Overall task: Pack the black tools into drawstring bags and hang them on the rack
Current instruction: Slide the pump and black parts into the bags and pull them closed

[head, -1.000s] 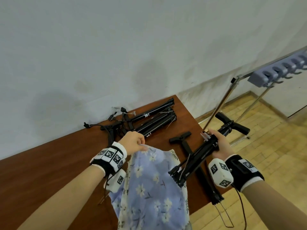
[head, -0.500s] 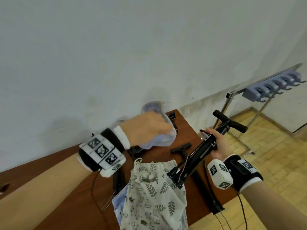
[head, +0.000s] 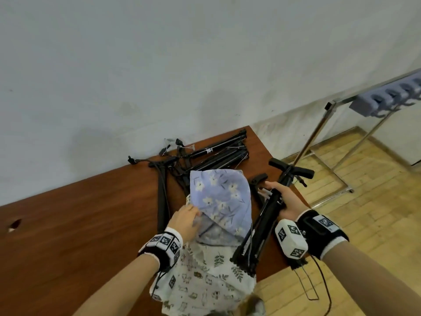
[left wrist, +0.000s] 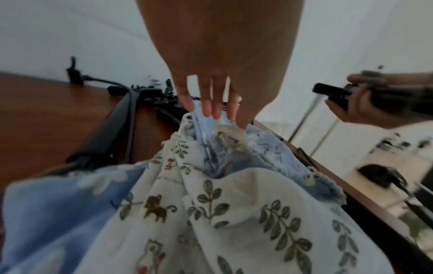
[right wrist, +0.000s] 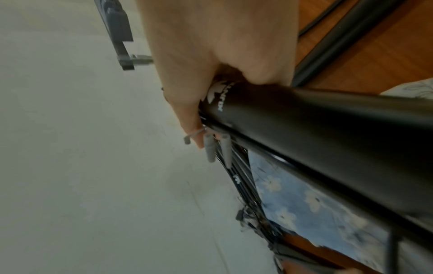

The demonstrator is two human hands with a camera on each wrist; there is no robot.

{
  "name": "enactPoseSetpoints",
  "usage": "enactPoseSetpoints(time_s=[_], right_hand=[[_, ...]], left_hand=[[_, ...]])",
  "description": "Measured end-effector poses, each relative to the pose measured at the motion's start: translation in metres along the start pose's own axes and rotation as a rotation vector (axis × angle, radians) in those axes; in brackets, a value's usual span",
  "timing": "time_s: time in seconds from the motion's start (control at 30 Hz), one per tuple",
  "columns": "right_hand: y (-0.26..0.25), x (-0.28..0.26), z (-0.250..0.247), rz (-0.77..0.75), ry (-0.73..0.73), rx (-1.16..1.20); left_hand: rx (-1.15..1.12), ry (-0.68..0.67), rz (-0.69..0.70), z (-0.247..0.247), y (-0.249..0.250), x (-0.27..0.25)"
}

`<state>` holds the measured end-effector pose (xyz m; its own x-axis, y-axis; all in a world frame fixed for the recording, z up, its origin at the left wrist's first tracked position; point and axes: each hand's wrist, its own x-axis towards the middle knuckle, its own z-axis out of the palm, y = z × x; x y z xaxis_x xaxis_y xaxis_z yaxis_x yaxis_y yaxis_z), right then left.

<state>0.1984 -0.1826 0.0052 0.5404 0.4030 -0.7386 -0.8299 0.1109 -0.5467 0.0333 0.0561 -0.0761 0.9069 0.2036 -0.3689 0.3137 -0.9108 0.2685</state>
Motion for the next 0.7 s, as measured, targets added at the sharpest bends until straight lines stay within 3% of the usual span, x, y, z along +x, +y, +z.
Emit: enactPoseSetpoints(time_s=[0.03,0.1,0.2,0.4,0.5,0.6,0.7], right_hand=[[0.006,0.004,0.001,0.046,-0.017,-0.056],[0.021,0.012,0.003,0.119,-0.063,-0.14],[0.043,0.014,0.009,0.181,-0.132,-0.198],[0.074,0.002,0.019,0.282,-0.346,-0.353],[0.091,-0.005,0.024,0.306,-0.411,-0.413],[0.095,-0.014,0.031,0.364,-0.441,-0.478],[0.098,-0.006,0.03,0.392,-0.488,-0.42]], left_hand=[[-0.046,0.014,-0.096,0.004,-0.002,0.001],[-0.178,-0.089,-0.243,0.01,-0.001,0.004],[-0.277,-0.203,-0.286,0.017,0.009,0.006],[-0.585,0.088,-0.196,0.002,0.019,0.016],[-0.737,0.127,-0.163,-0.017,0.022,0.022],[-1.034,0.12,-0.18,-0.034,0.023,0.022],[-1.026,0.178,-0.191,-0.046,0.023,0.023]])
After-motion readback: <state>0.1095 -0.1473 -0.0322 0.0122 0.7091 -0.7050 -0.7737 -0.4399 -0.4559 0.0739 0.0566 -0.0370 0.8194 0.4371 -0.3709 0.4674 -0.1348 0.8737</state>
